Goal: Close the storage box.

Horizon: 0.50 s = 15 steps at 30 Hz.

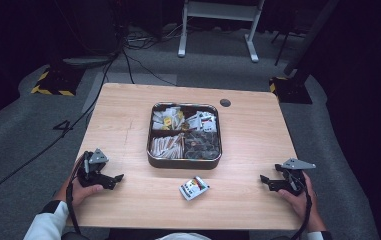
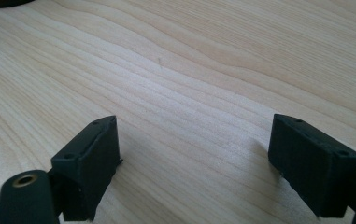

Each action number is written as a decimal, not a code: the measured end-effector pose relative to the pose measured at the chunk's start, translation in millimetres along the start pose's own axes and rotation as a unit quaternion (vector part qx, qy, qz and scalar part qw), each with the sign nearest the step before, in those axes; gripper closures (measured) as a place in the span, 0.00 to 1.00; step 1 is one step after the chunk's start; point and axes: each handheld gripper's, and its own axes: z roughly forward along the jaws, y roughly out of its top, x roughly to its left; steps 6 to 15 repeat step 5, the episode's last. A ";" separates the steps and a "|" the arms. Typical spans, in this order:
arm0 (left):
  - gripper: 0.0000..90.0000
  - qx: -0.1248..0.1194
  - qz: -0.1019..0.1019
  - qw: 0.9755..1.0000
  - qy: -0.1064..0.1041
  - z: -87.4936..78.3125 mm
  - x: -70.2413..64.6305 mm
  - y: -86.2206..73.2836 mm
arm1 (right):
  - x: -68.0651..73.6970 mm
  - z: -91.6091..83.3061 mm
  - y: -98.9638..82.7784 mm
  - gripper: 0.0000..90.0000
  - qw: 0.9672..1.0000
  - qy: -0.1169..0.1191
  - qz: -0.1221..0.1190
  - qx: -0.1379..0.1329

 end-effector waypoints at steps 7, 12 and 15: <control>0.00 0.000 -0.001 1.000 0.000 0.0 -0.1 0.0 | 0.0 0.0 0.0 0.19 1.000 0.000 0.000 0.000; 0.00 0.000 -0.001 1.000 0.000 0.0 -0.1 0.0 | 0.0 0.0 0.0 0.19 1.000 0.000 0.000 0.000; 0.00 0.000 -0.001 1.000 0.000 0.0 -0.1 0.0 | 0.0 0.0 0.0 0.19 1.000 0.000 0.000 0.000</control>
